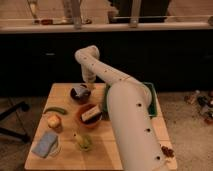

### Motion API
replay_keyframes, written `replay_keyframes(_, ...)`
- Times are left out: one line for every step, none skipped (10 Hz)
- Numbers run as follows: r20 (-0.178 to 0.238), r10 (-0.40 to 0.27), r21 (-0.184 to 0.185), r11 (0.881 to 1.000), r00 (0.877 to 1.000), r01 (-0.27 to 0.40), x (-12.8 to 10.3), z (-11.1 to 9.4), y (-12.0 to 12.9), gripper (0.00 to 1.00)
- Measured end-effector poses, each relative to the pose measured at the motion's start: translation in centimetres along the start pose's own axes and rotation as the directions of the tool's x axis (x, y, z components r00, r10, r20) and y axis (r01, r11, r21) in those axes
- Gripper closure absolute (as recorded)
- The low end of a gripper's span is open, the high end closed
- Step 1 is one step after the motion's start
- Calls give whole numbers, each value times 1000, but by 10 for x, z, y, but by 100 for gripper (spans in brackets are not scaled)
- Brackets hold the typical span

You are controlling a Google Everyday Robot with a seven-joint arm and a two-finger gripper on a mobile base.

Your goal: Wipe purple bowl with towel

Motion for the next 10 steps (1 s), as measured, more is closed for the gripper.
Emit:
replay_keyframes(1, -4, 5, 1000, 1000, 3, -1, 3, -7, 100)
replay_keyframes(2, -7, 9, 1000, 1000, 7, -1, 6, -13, 100)
replay_keyframes(3, -11, 11, 1000, 1000, 11, -2, 8, -18, 100)
replay_keyframes(10, -22, 14, 1000, 1000, 22, -6, 10, -23, 100)
replay_keyframes(15, -33, 13, 999, 999, 33, -11, 12, -25, 100)
replay_keyframes(21, -48, 13, 999, 999, 47, -17, 13, -27, 100)
replay_keyframes(33, -77, 7, 997, 996, 77, -28, 15, -27, 100)
replay_keyframes(39, -92, 2, 996, 995, 92, -32, 16, -25, 100)
replay_keyframes(44, -106, -6, 994, 993, 107, -36, 17, -21, 100)
replay_keyframes(46, -116, -13, 993, 992, 117, -39, 17, -17, 100)
